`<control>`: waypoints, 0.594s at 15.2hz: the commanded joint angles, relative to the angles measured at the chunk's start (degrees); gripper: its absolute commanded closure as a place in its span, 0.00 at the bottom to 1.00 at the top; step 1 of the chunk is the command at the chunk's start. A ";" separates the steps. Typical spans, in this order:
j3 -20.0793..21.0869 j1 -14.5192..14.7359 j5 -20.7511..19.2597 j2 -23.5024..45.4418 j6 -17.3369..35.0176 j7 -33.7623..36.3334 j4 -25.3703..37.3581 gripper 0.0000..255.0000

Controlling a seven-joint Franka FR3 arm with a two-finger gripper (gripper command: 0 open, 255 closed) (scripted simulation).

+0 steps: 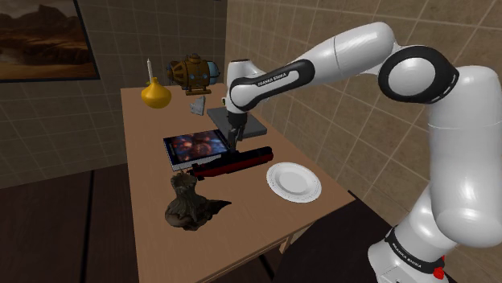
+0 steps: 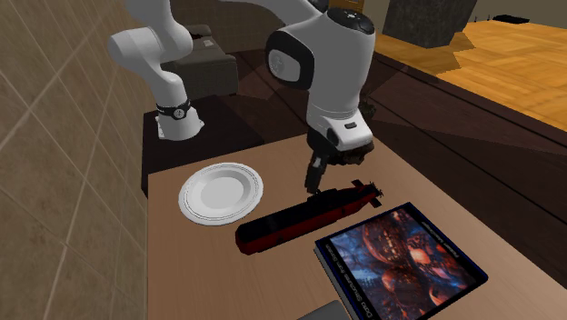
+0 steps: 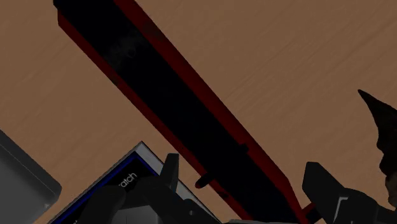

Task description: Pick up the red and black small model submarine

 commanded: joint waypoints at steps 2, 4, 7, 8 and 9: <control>0.26 1.10 -0.97 6.50 -1.23 -0.88 7.58 0.00; 0.20 1.14 -1.04 7.26 -0.12 -0.86 7.23 0.00; 0.11 1.19 -1.16 8.46 1.52 -0.82 6.78 0.00; 0.08 1.21 -1.20 8.90 2.04 -0.80 6.70 0.00; 0.03 1.24 -1.27 9.59 2.87 -0.78 6.56 0.00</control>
